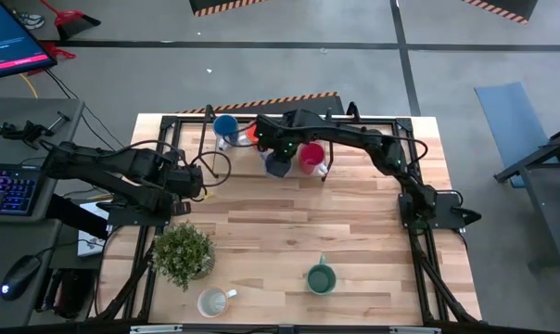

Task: Place coffee mugs
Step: Put the purple mug on the shelf

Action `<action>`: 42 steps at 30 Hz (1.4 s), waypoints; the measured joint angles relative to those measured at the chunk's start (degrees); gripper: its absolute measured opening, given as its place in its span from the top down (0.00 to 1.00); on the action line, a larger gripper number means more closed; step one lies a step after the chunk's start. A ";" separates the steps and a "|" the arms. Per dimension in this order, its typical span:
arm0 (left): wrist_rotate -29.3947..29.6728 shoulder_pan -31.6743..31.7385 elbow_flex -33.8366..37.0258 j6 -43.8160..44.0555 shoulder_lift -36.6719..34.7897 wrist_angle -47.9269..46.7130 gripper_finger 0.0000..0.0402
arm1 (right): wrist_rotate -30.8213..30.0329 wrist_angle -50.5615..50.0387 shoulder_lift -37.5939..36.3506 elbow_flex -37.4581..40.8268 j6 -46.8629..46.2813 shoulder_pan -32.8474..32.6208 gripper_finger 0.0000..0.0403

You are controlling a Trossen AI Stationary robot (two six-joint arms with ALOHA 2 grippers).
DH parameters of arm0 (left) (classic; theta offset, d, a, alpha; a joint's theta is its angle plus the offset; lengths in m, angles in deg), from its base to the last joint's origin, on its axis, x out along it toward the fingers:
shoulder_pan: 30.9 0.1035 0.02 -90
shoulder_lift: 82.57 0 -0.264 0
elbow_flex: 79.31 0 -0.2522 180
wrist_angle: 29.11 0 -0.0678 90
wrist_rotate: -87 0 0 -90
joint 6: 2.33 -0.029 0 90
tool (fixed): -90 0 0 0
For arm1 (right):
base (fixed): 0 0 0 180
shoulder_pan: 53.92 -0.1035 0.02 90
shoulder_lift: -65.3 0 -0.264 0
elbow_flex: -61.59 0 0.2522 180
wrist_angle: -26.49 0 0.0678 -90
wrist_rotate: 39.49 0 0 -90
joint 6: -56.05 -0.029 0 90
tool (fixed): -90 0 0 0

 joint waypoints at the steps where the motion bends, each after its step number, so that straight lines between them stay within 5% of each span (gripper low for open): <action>1: 0.00 0.00 0.00 -0.04 0.00 0.04 0.73 | -0.84 0.33 0.01 0.17 0.00 0.06 1.00; 42: -0.04 -0.01 0.06 -1.08 -0.02 0.87 0.73 | -3.60 -0.42 1.41 0.17 -1.03 3.64 1.00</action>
